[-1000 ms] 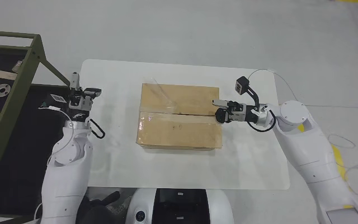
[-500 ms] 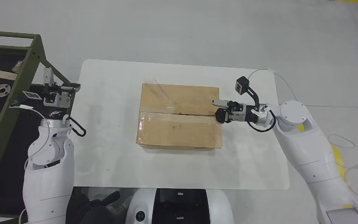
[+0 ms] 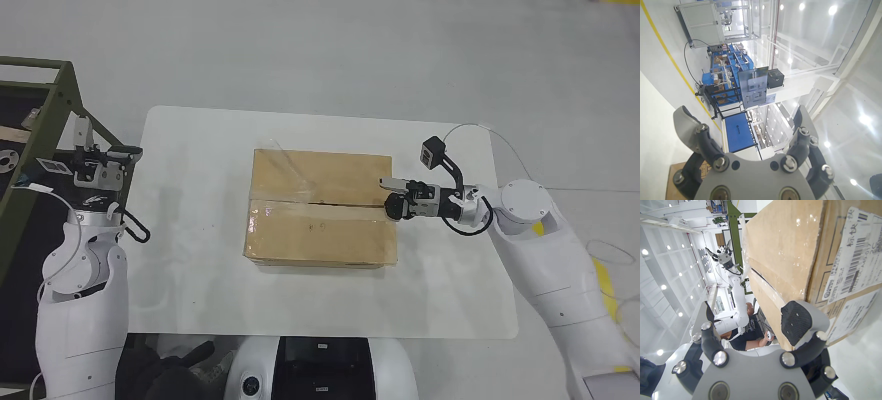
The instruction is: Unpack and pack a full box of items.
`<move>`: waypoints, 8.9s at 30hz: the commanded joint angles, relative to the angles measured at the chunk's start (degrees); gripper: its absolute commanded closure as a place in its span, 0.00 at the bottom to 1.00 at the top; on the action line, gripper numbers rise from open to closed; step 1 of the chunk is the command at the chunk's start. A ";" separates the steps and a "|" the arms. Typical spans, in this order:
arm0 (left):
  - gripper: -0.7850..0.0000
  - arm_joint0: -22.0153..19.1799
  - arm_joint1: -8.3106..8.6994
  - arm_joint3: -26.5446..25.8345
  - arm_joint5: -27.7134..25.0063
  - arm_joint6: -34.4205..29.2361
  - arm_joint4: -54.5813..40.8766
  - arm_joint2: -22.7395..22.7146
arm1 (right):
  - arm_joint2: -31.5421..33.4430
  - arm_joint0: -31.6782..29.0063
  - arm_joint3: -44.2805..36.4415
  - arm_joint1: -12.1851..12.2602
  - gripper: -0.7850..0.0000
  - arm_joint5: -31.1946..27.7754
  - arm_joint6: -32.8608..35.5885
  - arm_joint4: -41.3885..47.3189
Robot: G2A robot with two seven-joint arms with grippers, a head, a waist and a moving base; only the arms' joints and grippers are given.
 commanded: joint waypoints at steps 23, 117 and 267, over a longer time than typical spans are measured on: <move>0.00 0.00 0.00 0.00 0.00 0.00 0.00 0.00 | 1.52 -1.78 -3.15 0.19 0.00 2.25 -1.68 2.15; 0.00 0.00 0.00 0.00 0.00 0.00 0.00 0.00 | -39.60 30.82 13.63 -28.03 0.00 17.24 -31.25 10.34; 0.00 0.00 0.00 0.00 0.00 0.00 0.00 0.00 | 13.41 -21.34 -36.28 -9.70 0.00 44.35 -30.17 -27.02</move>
